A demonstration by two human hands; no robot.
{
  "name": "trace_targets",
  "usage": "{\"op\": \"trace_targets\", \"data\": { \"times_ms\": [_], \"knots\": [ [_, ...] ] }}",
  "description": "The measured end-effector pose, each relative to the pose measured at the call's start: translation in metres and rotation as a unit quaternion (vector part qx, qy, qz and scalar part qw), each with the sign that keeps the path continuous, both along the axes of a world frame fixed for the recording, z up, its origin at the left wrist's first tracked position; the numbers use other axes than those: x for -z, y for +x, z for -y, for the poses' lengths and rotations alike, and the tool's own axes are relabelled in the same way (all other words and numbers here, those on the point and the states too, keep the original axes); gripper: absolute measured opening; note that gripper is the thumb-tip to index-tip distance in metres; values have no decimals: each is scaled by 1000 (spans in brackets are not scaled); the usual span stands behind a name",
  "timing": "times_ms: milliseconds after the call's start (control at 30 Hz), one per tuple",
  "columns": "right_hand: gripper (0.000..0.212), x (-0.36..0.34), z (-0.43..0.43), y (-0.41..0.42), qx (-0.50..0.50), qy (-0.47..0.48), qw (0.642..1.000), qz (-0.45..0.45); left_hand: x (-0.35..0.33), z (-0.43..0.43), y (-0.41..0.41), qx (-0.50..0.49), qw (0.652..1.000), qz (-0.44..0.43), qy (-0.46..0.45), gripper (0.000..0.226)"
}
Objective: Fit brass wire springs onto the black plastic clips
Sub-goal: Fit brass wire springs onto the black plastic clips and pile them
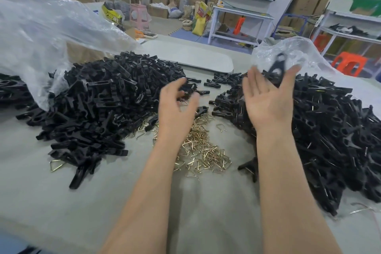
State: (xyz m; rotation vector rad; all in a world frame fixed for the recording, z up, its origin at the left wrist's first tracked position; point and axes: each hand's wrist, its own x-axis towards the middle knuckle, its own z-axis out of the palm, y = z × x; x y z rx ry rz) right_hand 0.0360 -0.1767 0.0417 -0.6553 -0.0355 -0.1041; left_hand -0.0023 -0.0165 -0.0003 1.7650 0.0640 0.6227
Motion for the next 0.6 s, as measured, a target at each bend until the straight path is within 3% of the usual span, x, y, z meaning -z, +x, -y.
{"op": "trace_targets", "data": {
  "times_ms": [33, 67, 100, 167, 200, 267, 333, 367, 433, 500, 600],
  "knots": [
    [77, -4, -4, 5, -1, 8, 1000, 6, -1, -2, 0, -66, 995, 26, -71, 39],
    [77, -6, -15, 7, -6, -89, 996, -4, -2, -5, 0, -125, 982, 51, -133, 32],
    [71, -2, -32, 8, -3, -253, 967, -14, -2, -7, 1, -172, 966, 73, -182, 27],
    [62, 14, -70, 11, 28, -532, 845, 39, -3, -11, 1, -225, 940, 106, -233, 23],
    [58, 22, -90, 12, 34, -614, 782, 105, -3, -13, 1, -238, 933, 119, -242, 22],
    [51, 40, -126, 21, -19, -734, 648, 203, -4, -16, 1, -248, 928, 134, -245, 21],
    [48, 52, -150, 27, -108, -831, 504, 210, -4, -18, 0, -251, 926, 136, -247, 21],
    [47, 55, -157, 26, -139, -855, 460, 193, -4, -19, 0, -253, 926, 135, -247, 21],
    [44, 61, -162, 21, -128, -876, 428, 184, -4, -20, -1, -253, 925, 134, -248, 22],
    [34, 59, -157, 11, -70, -879, 426, 203, -4, -20, -1, -249, 927, 134, -247, 23],
    [20, 57, -140, 2, -33, -846, 494, 201, -4, -15, -2, -232, 937, 126, -229, 23]
  ]
}}
